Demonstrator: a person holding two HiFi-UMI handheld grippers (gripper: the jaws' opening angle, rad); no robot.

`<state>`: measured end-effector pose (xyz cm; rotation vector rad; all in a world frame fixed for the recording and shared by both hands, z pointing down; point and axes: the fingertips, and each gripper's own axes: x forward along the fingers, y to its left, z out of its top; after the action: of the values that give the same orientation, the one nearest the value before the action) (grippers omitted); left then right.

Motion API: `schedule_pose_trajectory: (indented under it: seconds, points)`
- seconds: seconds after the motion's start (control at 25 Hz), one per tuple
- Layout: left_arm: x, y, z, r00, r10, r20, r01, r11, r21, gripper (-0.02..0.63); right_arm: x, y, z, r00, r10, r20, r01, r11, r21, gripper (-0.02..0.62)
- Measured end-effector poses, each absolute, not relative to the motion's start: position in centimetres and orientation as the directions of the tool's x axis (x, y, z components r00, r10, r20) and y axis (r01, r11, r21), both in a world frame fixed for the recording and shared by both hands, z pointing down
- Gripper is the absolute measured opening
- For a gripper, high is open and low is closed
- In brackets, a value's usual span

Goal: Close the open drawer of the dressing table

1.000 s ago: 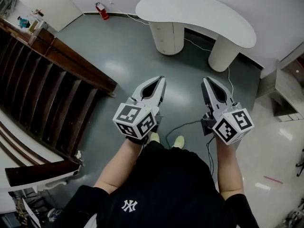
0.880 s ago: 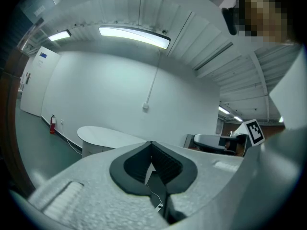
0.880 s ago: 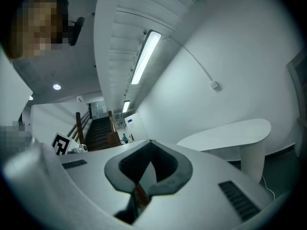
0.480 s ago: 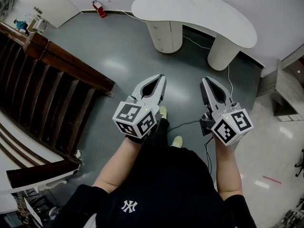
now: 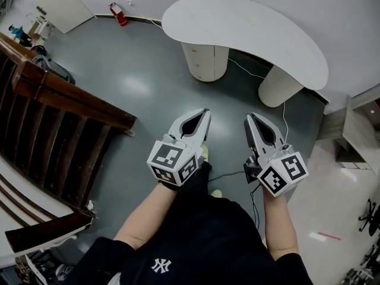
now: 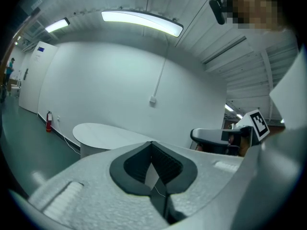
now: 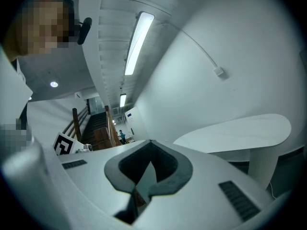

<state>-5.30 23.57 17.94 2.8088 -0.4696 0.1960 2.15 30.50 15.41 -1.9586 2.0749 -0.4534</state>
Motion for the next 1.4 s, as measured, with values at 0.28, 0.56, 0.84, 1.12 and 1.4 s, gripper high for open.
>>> schedule_pose_trajectory:
  seconds: [0.28, 0.56, 0.84, 1.12, 1.4]
  points:
    - [-1.5, 12.3, 20.6, 0.933, -0.283, 0.222, -0.331, -0.916, 0.225, 0.009, 4.9, 18.0, 16.7, -0.071, -0.996, 0.06, -0.925, 0.043, -0.378, 0.015]
    - [1.6, 4.2, 23.7, 0.921, -0.309, 0.238, -0.362, -0.904, 0.229, 0.009, 6.8, 9.1, 17.8, -0.104, -0.991, 0.088, -0.941, 0.069, -0.332, 0.015]
    - [5.6, -2.9, 28.0, 0.903, -0.357, 0.239, -0.409, -0.886, 0.221, 0.009, 10.0, 1.5, 21.8, -0.186, -0.976, 0.115, -0.938, 0.141, -0.318, 0.015]
    - [9.6, -9.3, 33.3, 0.861, -0.424, 0.281, -0.487, -0.847, 0.214, 0.009, 13.3, -5.8, 26.8, -0.331, -0.93, 0.157, -0.907, 0.268, -0.326, 0.015]
    - [13.1, -15.1, 39.9, 0.823, -0.49, 0.289, -0.552, -0.809, 0.2, 0.009, 15.0, -10.9, 33.1, -0.433, -0.876, 0.213, -0.884, 0.367, -0.289, 0.015]
